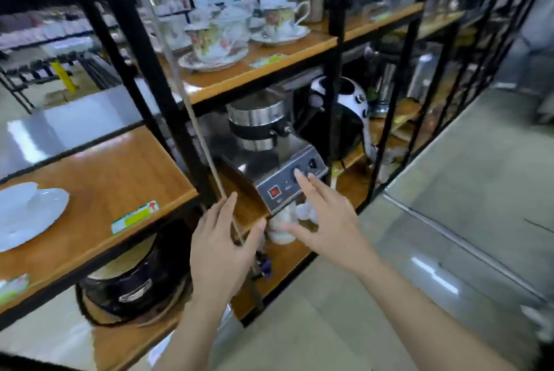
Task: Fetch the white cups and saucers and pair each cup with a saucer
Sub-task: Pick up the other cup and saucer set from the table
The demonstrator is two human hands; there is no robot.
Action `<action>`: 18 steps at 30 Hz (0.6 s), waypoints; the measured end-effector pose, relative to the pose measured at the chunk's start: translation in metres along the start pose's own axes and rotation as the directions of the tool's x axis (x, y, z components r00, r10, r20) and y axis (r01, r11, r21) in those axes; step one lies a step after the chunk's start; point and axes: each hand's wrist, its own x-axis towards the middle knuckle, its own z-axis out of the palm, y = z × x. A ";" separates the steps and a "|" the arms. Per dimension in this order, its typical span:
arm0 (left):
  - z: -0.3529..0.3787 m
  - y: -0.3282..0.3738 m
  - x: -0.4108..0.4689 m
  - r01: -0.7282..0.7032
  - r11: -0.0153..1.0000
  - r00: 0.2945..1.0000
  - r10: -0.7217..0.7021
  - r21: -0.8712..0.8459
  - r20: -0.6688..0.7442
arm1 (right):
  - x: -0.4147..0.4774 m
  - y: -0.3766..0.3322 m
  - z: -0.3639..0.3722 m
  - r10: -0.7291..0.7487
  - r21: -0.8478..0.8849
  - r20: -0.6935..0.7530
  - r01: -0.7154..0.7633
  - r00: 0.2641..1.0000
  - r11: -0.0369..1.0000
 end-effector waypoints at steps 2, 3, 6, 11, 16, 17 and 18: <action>0.026 0.040 -0.007 -0.049 0.998 0.998 0.052 -0.049 0.045 | -0.024 0.036 -0.033 0.058 -0.024 -0.025 -0.059 0.998 0.998; 0.038 0.059 -0.009 -0.082 0.994 0.994 0.087 -0.077 0.068 | -0.037 0.053 -0.049 0.092 -0.039 -0.038 -0.094 0.995 0.995; 0.074 0.113 -0.014 -0.183 0.973 0.970 0.202 -0.141 0.134 | -0.073 0.100 -0.102 0.218 -0.097 -0.111 -0.229 0.970 0.969; 0.144 0.196 -0.013 -0.291 0.925 0.907 0.348 -0.246 0.236 | -0.137 0.173 -0.183 0.414 -0.099 -0.282 -0.455 0.865 0.885; 0.217 0.290 -0.026 -0.388 0.846 0.787 0.511 -0.367 0.345 | -0.187 0.238 -0.243 0.520 -0.102 -0.407 -0.603 0.751 0.791; 0.232 0.308 -0.029 -0.406 0.832 0.760 0.537 -0.379 0.366 | -0.195 0.250 -0.253 0.543 -0.100 -0.424 -0.633 0.725 0.767; 0.245 0.327 -0.032 -0.410 0.822 0.739 0.554 -0.396 0.385 | -0.203 0.263 -0.263 0.567 -0.090 -0.443 -0.664 0.695 0.743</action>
